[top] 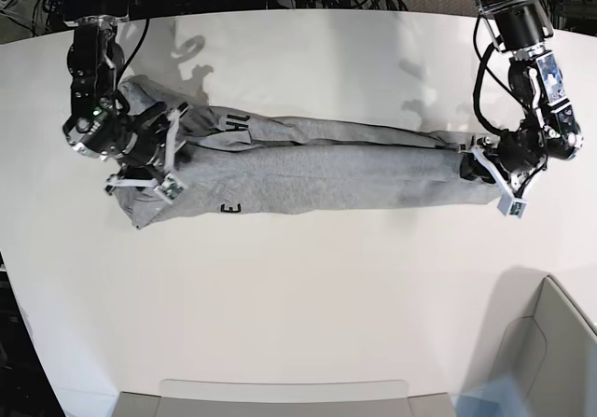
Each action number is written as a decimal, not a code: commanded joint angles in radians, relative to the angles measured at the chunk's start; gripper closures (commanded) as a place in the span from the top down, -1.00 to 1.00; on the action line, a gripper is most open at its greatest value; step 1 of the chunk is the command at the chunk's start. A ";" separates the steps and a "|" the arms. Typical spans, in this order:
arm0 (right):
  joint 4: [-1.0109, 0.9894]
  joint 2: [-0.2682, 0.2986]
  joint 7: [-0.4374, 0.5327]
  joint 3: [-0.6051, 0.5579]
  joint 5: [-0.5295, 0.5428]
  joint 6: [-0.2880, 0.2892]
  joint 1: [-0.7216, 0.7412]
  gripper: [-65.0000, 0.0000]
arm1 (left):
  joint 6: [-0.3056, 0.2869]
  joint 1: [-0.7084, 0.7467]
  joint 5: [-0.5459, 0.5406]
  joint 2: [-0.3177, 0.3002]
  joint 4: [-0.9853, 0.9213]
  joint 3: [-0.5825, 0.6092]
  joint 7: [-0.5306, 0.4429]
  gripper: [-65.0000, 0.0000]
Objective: Fold the T-shirt properly
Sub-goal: 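Lay the folded hem down and pull both grippers toward the shirt ends, then regrip the strip ends with both grippers and tighten the roll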
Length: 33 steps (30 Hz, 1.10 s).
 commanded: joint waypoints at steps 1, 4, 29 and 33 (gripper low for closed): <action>0.010 0.004 0.016 -0.021 0.010 0.018 0.007 -0.29 | -0.001 -0.016 -0.009 -0.020 -0.018 -0.005 -0.028 -0.68; -0.058 -0.005 0.016 -0.075 0.008 0.018 0.002 -0.29 | -0.001 -0.016 -0.008 -0.029 -0.122 0.004 -0.100 -0.68; -0.276 -0.054 0.105 0.094 -0.194 0.018 0.085 -0.29 | -0.009 0.090 -0.011 -0.092 0.090 -0.129 -0.034 -0.68; -0.276 -0.052 0.105 0.091 -0.194 0.018 0.085 -0.29 | -0.010 0.135 -0.011 -0.063 0.214 -0.141 0.023 -0.69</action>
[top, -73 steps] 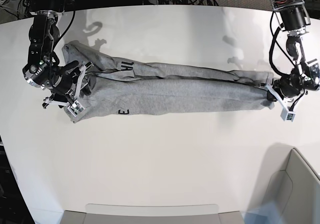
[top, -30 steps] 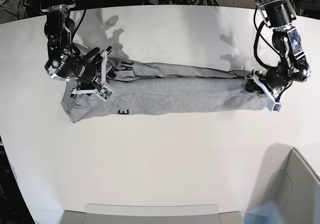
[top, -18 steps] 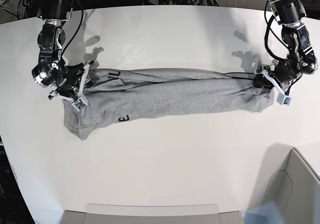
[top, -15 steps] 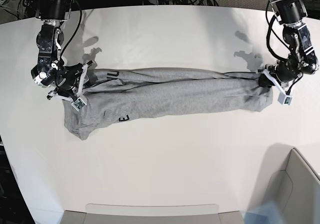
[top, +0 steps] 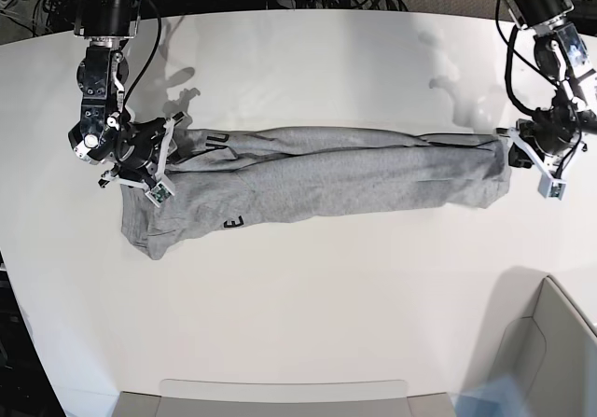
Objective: Fold the T-shirt properly
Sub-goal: 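Regrip the strip ends with both grippers and tighten the roll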
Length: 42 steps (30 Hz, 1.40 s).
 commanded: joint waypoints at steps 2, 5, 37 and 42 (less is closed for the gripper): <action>0.008 0.006 -0.009 -0.002 -0.003 0.014 0.011 -0.29 | -0.002 -0.009 -0.012 0.003 0.029 -0.001 -0.011 -0.69; 0.007 0.006 -0.009 -0.003 -0.003 0.014 0.014 -0.29 | -0.002 -0.005 -0.010 0.019 0.029 -0.002 -0.010 -0.69; 0.008 0.021 -0.009 0.003 -0.003 0.014 0.015 -0.29 | 0.008 0.011 -0.009 -0.068 -0.294 -0.030 -0.157 -0.68; 0.008 0.017 -0.009 -0.002 -0.003 0.014 0.015 -0.29 | -0.002 0.011 -0.015 -0.060 -0.162 -0.036 -0.102 -0.68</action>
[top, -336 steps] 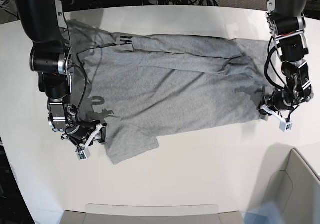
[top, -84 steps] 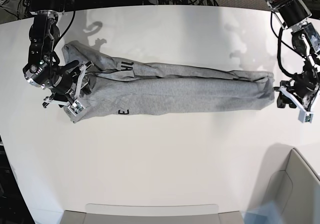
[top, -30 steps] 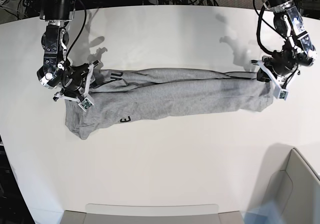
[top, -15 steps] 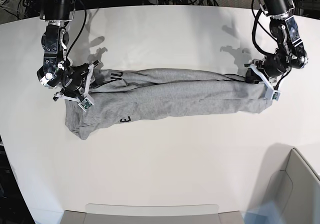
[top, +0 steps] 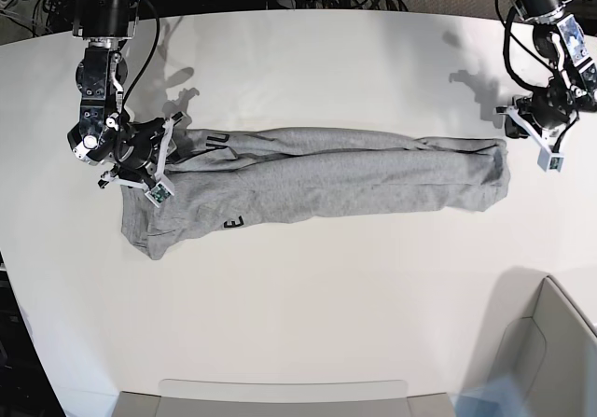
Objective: Fold the T-shirt properly
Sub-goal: 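Regrip the strip ends with both grippers and tighten the roll, then release the strip end with the left gripper and pull the right gripper outward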
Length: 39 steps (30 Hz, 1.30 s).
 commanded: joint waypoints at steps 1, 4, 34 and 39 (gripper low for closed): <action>0.009 0.008 -0.008 0.001 -0.007 0.014 0.013 -0.29 | -0.004 -0.022 -0.017 -0.027 0.081 -0.008 -0.017 -0.68; 0.009 0.011 -0.008 0.001 -0.007 0.014 0.013 -0.29 | -0.003 -0.030 -0.015 0.013 0.238 -0.005 0.010 -0.68; -0.003 0.036 -0.008 0.007 -0.008 0.014 0.025 -0.29 | 0.005 -0.151 -0.011 -0.035 -0.250 0.160 -0.136 -0.08; -0.050 0.064 -0.010 0.007 -0.008 0.014 0.043 -0.29 | 0.005 -0.090 -0.011 -0.036 -0.250 0.160 -0.136 -0.08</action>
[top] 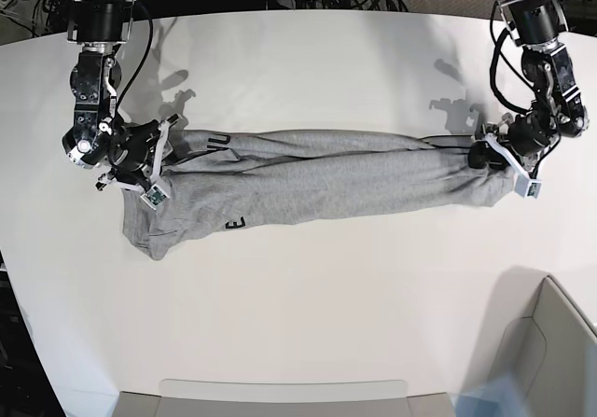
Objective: Fold the T-shirt properly
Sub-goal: 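Release the strip end with the left gripper and pull the right gripper outward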
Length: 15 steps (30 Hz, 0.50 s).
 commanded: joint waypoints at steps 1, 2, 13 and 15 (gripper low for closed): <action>0.000 0.021 -0.034 0.009 -0.056 0.014 0.018 -0.29 | 0.014 0.026 0.051 -0.014 -0.001 -0.003 0.070 -0.08; -0.007 0.029 -0.034 0.018 -0.056 0.014 0.018 -0.29 | 0.013 0.041 0.051 -0.014 -0.001 -0.003 0.070 -0.08; -0.019 0.090 -0.109 0.136 -0.056 0.014 -0.006 -0.29 | 0.007 0.260 0.050 -0.010 0.160 -0.044 0.070 -0.17; -0.011 0.091 -0.107 0.136 -0.054 0.014 -0.022 -0.29 | 0.007 0.296 0.050 -0.007 0.236 -0.070 0.072 -0.17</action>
